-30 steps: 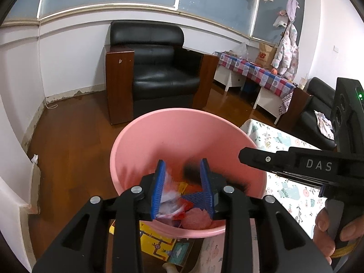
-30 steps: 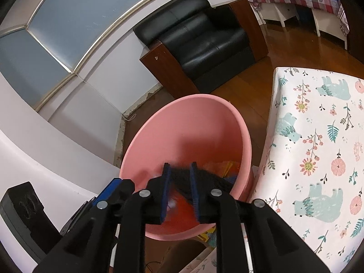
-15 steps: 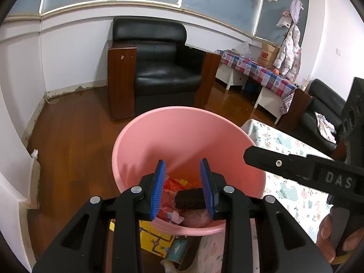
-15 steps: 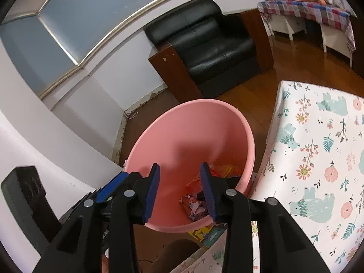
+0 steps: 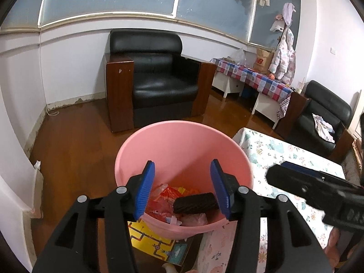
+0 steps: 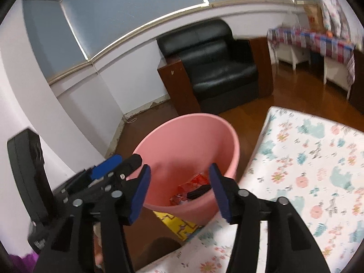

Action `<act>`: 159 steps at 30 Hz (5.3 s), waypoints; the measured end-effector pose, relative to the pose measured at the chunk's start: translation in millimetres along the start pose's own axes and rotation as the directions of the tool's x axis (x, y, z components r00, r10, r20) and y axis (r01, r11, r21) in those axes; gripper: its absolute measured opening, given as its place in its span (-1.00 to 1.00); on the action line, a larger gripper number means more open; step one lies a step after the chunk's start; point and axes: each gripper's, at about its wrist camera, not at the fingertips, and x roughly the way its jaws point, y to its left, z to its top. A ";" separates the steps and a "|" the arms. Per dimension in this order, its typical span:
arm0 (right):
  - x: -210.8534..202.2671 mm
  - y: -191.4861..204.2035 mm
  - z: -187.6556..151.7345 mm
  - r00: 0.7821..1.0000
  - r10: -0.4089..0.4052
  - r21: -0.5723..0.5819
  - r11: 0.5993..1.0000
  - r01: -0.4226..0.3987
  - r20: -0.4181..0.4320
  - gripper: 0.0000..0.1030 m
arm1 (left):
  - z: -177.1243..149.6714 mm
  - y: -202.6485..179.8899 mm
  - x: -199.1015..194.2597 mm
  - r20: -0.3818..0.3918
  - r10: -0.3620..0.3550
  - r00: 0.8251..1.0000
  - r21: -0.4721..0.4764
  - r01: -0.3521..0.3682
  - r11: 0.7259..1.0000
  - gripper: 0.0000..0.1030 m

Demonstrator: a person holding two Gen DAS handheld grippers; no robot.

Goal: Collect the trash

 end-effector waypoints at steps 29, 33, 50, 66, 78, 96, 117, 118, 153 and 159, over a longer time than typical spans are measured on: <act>-96.3 -15.3 -53.5 0.972 -0.188 -0.043 0.980 0.195 0.143 0.44 | -16.7 -66.3 -53.8 -0.012 -0.029 1.000 0.003 0.029 1.000 0.12; -104.3 -19.5 -56.5 0.967 -0.204 -0.030 0.977 0.211 0.151 0.44 | -18.7 -72.8 -57.2 -0.008 -0.033 0.999 0.019 0.033 0.999 0.12; -130.5 -39.5 -67.0 0.954 -0.246 0.028 0.969 0.245 0.174 0.44 | -27.2 -93.9 -54.8 -0.039 -0.080 0.996 0.057 0.082 0.995 0.12; -141.5 -48.5 -75.0 0.947 -0.261 0.070 0.965 0.252 0.186 0.44 | -33.6 -97.6 -52.7 -0.049 -0.113 0.992 0.034 0.114 0.993 0.12; -146.4 -45.3 -76.4 0.942 -0.271 0.050 0.963 0.266 0.196 0.44 | -30.7 -101.2 -52.5 -0.045 -0.073 0.996 0.044 0.075 0.996 0.12; -154.1 -39.1 -77.9 0.935 -0.286 0.043 0.958 0.283 0.209 0.44 | -30.4 -102.5 -62.0 -0.004 -0.072 0.997 0.055 0.072 0.996 0.12; -161.0 -35.0 -78.6 0.932 -0.293 0.033 0.956 0.293 0.215 0.44 | -27.8 -100.4 -65.1 0.010 -0.075 0.997 0.058 0.074 0.996 0.12; -161.3 -35.1 -78.5 0.932 -0.293 0.033 0.956 0.293 0.214 0.44 | -27.8 -100.2 -65.0 0.010 -0.075 0.997 0.059 0.074 0.996 0.12; -164.4 -43.6 -81.6 0.934 -0.298 0.043 0.954 0.295 0.200 0.44 | -33.2 -102.8 -59.7 0.010 -0.082 0.997 0.105 0.080 0.991 0.12; -158.8 -49.3 -85.9 0.937 -0.297 0.051 0.955 0.293 0.185 0.44 | -35.4 -106.2 -56.5 0.004 -0.080 0.997 0.112 0.079 0.991 0.12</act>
